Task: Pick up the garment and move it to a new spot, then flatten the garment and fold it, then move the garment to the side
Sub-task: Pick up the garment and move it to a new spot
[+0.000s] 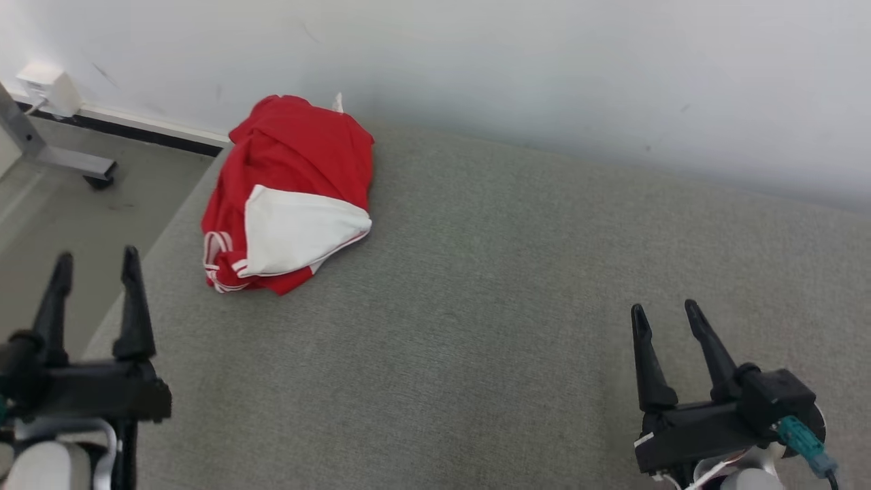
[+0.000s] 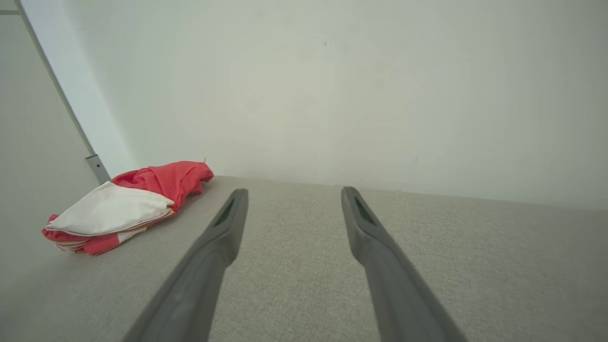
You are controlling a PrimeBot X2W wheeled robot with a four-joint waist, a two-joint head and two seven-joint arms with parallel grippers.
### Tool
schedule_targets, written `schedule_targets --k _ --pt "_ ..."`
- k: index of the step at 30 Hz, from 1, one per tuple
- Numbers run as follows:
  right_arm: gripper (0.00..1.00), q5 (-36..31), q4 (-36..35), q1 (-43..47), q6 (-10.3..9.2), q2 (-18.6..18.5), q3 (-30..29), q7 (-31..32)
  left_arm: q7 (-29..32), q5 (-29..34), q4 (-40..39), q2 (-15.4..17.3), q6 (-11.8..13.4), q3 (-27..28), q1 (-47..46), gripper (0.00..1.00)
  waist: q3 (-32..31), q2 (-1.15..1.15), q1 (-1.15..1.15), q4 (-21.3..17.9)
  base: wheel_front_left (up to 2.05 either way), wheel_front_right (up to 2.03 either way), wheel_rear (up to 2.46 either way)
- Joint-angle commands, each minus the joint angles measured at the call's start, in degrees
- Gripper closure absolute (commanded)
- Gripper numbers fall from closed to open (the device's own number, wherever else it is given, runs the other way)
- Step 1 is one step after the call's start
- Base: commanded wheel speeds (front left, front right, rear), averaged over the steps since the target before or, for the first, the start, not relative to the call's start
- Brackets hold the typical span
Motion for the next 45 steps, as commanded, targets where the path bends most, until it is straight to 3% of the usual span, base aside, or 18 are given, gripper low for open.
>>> schedule_targets --k 1,12,25,33,41,42,44,45 --pt "0.00 -1.0 -1.3 -1.4 -0.12 -0.3 -0.7 0.5 0.1 -0.9 0.4 1.5 -0.4 0.8 -4.0 0.00 6.5 0.00 -0.01 -6.3 0.00 0.00 0.00" --pt "0.00 -3.0 -7.4 -5.9 -0.12 -1.4 -4.2 1.1 1.4 -3.3 2.7 7.3 -1.4 2.8 -20.8 0.00 18.4 0.00 -0.01 -15.3 0.00 0.00 0.00" --pt "0.00 -2.6 -9.5 -9.2 -0.12 -2.3 -5.5 0.4 8.7 -7.6 25.6 14.4 -3.9 0.6 -37.4 0.00 23.9 0.00 -0.01 -19.1 0.00 0.00 0.00" --pt "0.00 -2.5 -8.1 -9.9 -0.12 -1.7 -5.0 -0.4 18.2 -10.8 38.8 14.9 -4.3 -4.6 -40.0 0.00 23.9 0.00 -0.01 -20.1 0.00 0.00 0.00" --pt "0.00 -2.1 -7.0 -10.2 -0.12 -1.4 -4.6 -0.9 24.1 -16.2 45.6 14.7 -4.3 -9.0 -39.0 0.00 23.0 0.00 -0.01 -21.3 0.00 0.00 0.00" --pt "0.00 -2.1 -7.0 -10.2 -0.12 -1.4 -4.5 -1.0 24.5 -16.4 46.4 15.1 -4.3 -9.5 -38.7 0.05 22.9 0.00 -0.01 -21.4 0.00 0.00 0.00" --pt "0.00 -2.2 -6.9 -10.1 -0.12 -1.3 -4.5 -1.1 22.5 -16.3 47.0 15.7 -4.3 -9.9 -38.9 1.00 22.6 0.00 -0.01 -21.6 0.00 0.00 0.00" --pt "0.00 -2.2 -6.9 -10.1 -0.12 -1.3 -4.5 -1.1 22.5 -16.3 47.0 15.7 -4.3 -9.9 -38.9 1.00 22.6 0.00 -0.01 -21.6 0.00 0.00 0.00"
